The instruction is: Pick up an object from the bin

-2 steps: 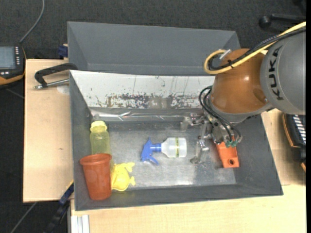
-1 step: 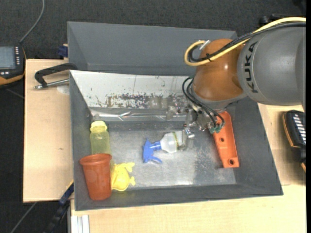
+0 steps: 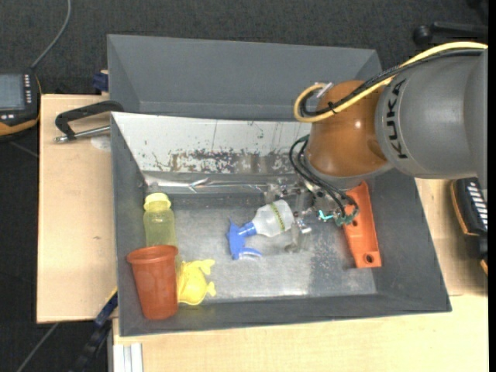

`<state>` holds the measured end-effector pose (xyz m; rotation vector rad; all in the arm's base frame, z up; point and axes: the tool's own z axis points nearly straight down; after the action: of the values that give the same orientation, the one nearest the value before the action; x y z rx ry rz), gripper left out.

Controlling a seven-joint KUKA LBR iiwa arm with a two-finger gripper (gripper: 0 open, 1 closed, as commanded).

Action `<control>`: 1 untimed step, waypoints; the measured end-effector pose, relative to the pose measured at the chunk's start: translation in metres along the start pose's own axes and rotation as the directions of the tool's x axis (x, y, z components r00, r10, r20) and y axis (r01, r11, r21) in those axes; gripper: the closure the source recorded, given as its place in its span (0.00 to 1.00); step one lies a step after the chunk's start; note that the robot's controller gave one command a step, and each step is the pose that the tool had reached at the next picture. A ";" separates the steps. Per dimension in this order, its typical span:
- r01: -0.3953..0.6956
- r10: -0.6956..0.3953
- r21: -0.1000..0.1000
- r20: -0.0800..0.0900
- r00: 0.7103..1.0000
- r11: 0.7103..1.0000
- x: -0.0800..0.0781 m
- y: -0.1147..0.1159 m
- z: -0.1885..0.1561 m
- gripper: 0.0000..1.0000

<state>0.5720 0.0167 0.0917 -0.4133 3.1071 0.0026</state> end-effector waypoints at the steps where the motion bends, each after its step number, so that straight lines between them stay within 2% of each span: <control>1: 0.045 -0.045 -0.001 -0.005 0.999 0.999 0.044 0.002 0.021 1.00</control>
Offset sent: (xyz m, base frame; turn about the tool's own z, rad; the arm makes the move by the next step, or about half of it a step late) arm 0.0000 0.0000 0.0000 0.0000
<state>0.5296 0.0072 0.0706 -0.4832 3.1024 0.0033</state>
